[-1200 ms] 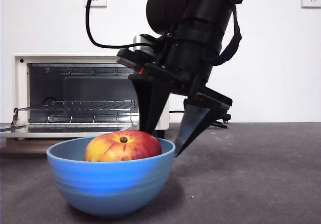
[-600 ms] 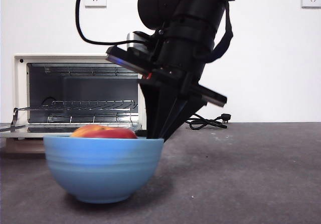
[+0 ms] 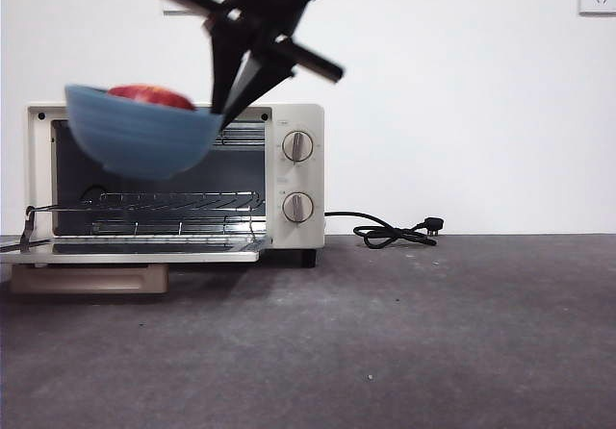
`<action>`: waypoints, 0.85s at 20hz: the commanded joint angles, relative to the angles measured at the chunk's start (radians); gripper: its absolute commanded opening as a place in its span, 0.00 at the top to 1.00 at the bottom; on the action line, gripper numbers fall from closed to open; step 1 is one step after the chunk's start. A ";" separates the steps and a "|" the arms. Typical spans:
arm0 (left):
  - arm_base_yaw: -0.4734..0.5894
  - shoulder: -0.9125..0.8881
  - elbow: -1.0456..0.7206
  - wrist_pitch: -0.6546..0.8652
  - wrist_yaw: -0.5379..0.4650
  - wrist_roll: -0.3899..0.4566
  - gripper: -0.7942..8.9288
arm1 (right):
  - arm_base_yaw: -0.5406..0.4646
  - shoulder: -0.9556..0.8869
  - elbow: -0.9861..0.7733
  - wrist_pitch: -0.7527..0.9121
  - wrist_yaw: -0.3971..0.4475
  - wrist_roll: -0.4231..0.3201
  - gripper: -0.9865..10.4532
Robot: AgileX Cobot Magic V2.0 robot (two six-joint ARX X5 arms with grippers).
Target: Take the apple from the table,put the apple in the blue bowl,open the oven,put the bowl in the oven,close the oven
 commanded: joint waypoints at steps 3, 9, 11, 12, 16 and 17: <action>-0.002 -0.010 0.011 -0.029 0.003 0.008 0.92 | -0.013 0.237 0.327 -0.069 -0.022 0.123 0.92; -0.002 -0.027 0.011 -0.072 0.003 0.019 0.92 | -0.072 0.379 0.539 -0.089 -0.051 0.299 0.92; -0.002 -0.032 0.011 -0.084 0.003 0.019 0.92 | -0.093 0.383 0.539 -0.097 -0.044 0.323 0.92; -0.002 -0.037 0.011 -0.085 0.003 0.019 0.92 | -0.104 0.384 0.539 -0.098 -0.043 0.339 0.92; -0.002 -0.044 0.011 -0.085 0.003 0.019 0.92 | -0.125 0.384 0.539 -0.123 0.017 0.363 0.92; -0.002 -0.044 0.011 -0.085 0.003 0.019 0.92 | -0.127 0.388 0.539 -0.132 0.036 0.363 0.92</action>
